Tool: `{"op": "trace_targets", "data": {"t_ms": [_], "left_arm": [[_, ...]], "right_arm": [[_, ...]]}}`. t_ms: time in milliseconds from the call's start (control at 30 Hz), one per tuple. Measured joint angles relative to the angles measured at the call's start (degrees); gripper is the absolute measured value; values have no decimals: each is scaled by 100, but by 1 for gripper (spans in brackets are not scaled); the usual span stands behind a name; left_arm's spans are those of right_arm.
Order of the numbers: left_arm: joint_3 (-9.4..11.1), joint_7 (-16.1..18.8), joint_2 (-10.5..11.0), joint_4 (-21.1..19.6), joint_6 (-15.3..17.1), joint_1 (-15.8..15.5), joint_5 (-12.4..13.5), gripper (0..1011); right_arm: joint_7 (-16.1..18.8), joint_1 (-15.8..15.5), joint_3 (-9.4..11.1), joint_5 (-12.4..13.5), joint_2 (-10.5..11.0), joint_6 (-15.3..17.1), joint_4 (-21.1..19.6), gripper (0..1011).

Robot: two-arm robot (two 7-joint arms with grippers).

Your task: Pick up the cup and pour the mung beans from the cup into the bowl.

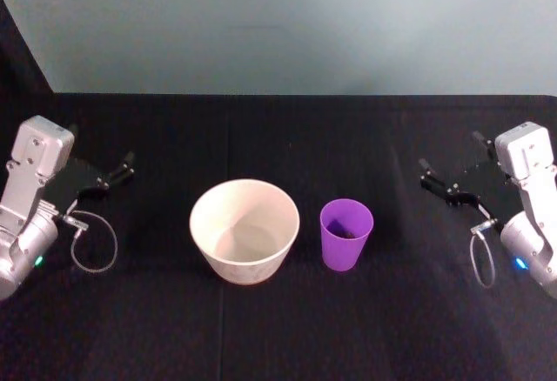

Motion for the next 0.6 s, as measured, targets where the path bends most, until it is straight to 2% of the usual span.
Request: {"op": "trace_targets", "data": {"t_ms": [600], "left_arm": [[0,0,0,0,0,0,0,1000]], "right_arm": [[0,0,0,0,0,0,0,1003]]}}
